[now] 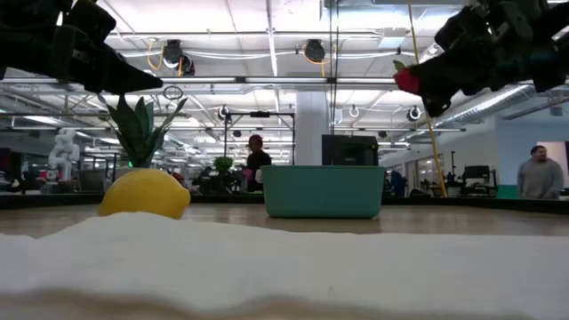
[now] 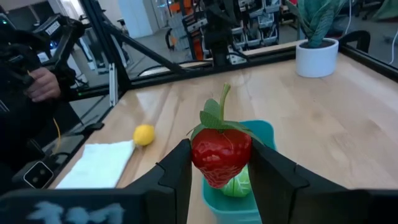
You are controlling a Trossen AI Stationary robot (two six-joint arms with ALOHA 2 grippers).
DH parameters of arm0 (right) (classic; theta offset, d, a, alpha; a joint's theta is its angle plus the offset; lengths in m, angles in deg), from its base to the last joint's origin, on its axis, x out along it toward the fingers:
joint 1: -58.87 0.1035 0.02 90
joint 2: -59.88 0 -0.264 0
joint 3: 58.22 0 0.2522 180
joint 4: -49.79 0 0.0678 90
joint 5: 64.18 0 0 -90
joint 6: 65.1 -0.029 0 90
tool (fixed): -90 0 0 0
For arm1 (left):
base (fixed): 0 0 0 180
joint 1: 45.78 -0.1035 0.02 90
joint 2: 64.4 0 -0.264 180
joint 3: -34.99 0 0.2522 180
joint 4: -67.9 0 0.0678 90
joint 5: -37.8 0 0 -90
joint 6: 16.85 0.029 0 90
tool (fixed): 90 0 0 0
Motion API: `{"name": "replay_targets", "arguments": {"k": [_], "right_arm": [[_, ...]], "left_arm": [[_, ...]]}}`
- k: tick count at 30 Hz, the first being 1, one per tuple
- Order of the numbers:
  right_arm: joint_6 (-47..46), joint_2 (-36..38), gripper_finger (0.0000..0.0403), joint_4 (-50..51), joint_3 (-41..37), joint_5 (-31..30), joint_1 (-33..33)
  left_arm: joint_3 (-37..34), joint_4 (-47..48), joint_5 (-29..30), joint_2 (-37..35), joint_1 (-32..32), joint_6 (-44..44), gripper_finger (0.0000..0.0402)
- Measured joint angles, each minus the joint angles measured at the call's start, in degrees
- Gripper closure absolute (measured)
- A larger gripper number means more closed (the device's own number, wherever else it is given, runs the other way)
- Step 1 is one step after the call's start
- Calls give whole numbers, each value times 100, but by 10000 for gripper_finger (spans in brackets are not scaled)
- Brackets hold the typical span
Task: Pick and placing Produce into tupperware
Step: Put the red strawberry into the blue bin
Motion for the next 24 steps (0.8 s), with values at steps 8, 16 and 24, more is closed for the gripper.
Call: {"name": "replay_targets", "arguments": {"k": [8, 16, 24], "right_arm": [[-176, 50, 284, -643, -459, -175, -2], [-198, 47, 284, -907, -537, -172, -2], [-210, -486, 284, -980, -118, -150, -2]], "left_arm": [[2, 2, 0, 1, 1, 1, 375], [1, 2, 0, 0, 0, 0, 397], [2, 2, 0, 1, 1, 33, 384]]}}
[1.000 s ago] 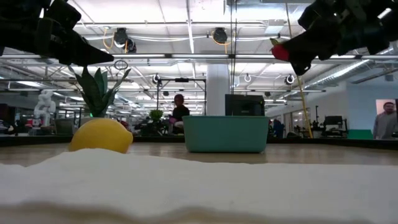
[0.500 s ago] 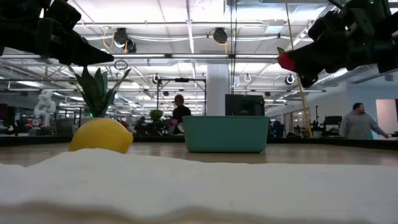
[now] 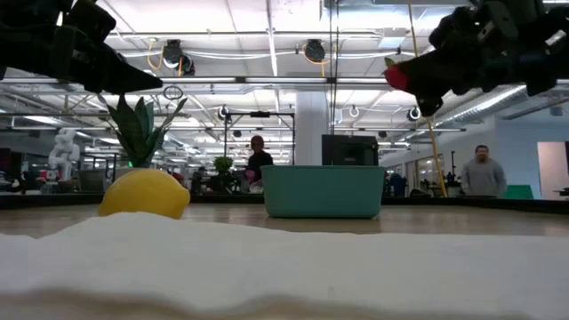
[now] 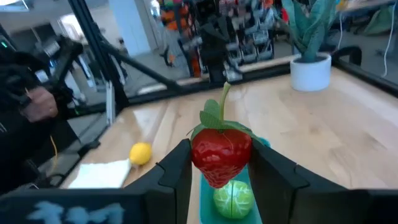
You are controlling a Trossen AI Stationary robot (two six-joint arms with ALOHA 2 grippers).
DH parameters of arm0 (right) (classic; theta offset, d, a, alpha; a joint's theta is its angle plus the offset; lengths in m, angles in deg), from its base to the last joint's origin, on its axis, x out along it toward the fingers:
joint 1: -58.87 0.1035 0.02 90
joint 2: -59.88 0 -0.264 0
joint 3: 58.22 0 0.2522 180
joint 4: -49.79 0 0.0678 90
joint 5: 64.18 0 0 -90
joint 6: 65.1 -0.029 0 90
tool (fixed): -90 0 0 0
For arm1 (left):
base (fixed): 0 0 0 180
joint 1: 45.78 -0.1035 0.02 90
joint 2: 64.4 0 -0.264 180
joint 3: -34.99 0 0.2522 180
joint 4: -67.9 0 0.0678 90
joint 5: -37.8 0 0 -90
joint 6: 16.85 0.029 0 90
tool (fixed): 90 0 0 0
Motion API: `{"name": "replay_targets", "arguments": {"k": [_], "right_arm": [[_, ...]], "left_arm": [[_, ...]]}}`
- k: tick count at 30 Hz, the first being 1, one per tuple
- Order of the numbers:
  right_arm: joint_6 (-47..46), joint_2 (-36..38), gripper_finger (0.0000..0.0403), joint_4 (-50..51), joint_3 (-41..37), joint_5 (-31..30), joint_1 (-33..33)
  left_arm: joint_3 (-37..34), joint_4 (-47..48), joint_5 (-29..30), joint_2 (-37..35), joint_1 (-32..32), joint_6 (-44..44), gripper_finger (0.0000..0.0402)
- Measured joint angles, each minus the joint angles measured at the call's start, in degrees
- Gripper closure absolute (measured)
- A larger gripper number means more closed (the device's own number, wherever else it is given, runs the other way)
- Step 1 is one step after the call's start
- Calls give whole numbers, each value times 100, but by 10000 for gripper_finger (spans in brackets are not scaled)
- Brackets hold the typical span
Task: Pick and placing Produce into tupperware
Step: Put the red strawberry into the blue bin
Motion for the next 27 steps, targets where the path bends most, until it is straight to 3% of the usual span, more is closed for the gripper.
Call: {"name": "replay_targets", "arguments": {"k": [11, 18, 22, 27], "right_arm": [[655, -1651, 284, 1904, 1786, 462, -100], [1090, -2599, 284, 2120, 2614, 1061, -338], [1294, -3100, 284, 2541, 3004, 1472, -596], [1464, -3710, 284, 3612, 3713, 1496, -808]], "left_arm": [[-1, 0, 0, 0, 0, 48, 384], [0, 0, 0, -2, -2, 48, 400], [0, 1, 0, -1, -2, 44, 389], [0, 5, 0, 0, -7, 114, 374]]}}
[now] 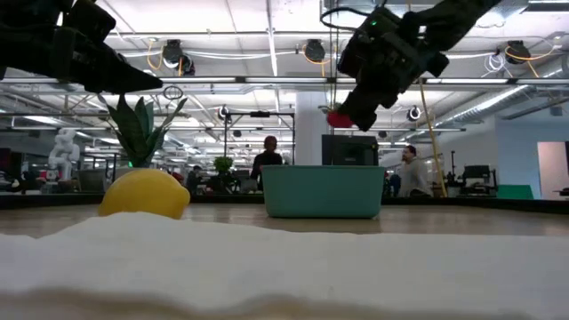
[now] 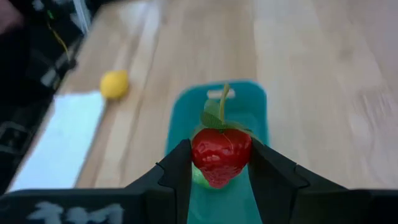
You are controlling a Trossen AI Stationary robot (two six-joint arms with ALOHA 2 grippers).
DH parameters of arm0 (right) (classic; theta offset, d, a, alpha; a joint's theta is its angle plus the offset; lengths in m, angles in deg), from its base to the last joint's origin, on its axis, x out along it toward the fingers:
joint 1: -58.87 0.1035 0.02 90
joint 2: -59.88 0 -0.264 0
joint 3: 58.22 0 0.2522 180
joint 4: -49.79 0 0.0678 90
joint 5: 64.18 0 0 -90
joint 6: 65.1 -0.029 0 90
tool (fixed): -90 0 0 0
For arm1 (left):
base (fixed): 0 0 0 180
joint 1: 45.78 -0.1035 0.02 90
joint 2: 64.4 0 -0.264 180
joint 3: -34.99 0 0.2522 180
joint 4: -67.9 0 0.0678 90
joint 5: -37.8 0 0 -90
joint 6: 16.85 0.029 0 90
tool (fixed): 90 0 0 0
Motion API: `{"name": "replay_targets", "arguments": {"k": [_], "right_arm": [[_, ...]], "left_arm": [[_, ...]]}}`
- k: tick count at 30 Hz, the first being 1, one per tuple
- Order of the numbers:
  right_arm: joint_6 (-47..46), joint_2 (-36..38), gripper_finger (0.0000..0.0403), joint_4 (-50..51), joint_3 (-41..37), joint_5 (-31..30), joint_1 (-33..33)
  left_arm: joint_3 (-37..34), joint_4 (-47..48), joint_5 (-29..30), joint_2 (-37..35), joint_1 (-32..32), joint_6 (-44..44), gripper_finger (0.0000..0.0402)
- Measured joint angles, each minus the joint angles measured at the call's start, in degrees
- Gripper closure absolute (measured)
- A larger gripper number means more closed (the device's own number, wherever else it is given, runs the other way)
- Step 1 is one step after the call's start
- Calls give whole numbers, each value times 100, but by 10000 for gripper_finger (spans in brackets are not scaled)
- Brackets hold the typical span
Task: Pick and placing Produce into tupperware
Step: Put the red strawberry into the blue bin
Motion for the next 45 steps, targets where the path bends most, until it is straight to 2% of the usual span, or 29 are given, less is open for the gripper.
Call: {"name": "replay_targets", "arguments": {"k": [8, 14, 21, 30, 38, 45], "right_arm": [[780, -736, 284, 1830, 1104, -7, 5], [1556, -1103, 284, 2581, 1581, -15, 53], [2107, -1553, 284, 2942, 1859, -68, 80], [3042, -2165, 284, 3634, 2545, -769, 390], [4026, -2239, 284, 3644, 2656, -772, 469], [4821, -2263, 284, 3663, 2656, -1190, 529]], "left_arm": [[0, 1, 0, -1, 0, 22, 386], [0, 1, 0, 0, -2, 28, 400], [0, 1, 0, -2, -4, 43, 379], [0, 1, 0, -1, -4, 64, 382], [0, 1, 0, 0, -4, 82, 399], [0, 1, 0, -2, -4, 79, 378]]}}
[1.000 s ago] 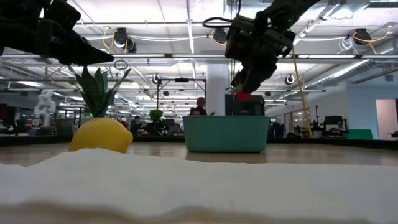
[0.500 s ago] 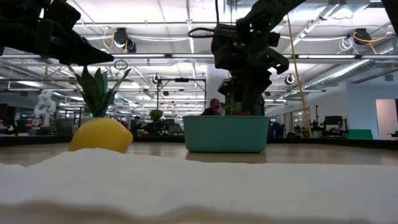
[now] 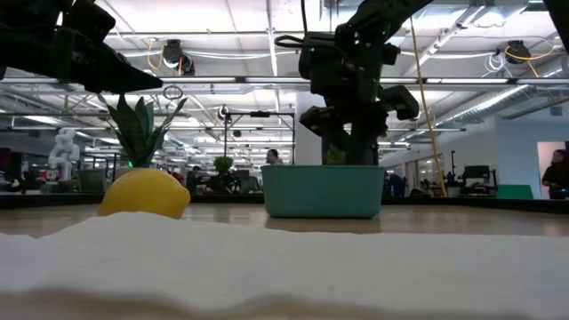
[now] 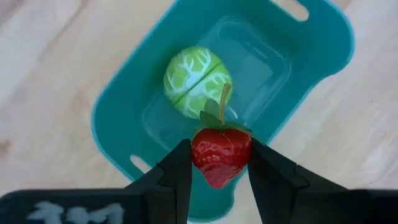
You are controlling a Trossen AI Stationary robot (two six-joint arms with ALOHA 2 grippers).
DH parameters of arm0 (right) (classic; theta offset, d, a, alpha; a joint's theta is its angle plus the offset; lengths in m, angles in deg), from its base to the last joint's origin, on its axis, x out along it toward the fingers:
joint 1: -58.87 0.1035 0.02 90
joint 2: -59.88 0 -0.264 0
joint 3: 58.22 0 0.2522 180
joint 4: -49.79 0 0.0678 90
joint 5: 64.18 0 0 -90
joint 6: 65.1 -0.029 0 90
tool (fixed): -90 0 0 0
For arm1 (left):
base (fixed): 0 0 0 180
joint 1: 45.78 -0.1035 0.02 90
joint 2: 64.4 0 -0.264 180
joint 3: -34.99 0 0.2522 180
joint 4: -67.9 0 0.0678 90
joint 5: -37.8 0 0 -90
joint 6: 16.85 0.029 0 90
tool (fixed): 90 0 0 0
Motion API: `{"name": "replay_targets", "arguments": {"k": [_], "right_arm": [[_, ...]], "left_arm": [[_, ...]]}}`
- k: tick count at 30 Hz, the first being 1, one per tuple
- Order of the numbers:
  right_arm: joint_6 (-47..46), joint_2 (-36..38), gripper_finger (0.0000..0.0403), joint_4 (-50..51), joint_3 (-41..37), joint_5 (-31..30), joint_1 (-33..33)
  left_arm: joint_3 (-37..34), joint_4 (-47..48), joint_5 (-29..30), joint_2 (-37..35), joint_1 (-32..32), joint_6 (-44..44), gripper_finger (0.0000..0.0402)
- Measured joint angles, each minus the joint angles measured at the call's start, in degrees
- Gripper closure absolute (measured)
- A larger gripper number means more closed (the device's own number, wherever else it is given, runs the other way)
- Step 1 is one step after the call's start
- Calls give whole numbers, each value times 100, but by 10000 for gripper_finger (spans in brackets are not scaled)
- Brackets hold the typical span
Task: Pick and placing Produce into tupperware
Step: Put the red strawberry into the blue bin
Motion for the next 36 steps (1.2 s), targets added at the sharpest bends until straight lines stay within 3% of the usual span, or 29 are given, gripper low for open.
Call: {"name": "replay_targets", "arguments": {"k": [7, 18, 27, 36], "right_arm": [[311, -11, 284, -34, 0, -191, 186], [462, -11, 284, 165, -2, 4, 313], [406, -17, 284, 330, -2, 127, 309], [75, -219, 284, -1, 0, -54, 295]], "left_arm": [[0, 0, 0, 1, 0, -5, 379], [0, 0, 0, 2, 0, -16, 396], [0, 0, 0, 1, 0, 10, 374], [0, 0, 1, 1, 0, 153, 389]]}}
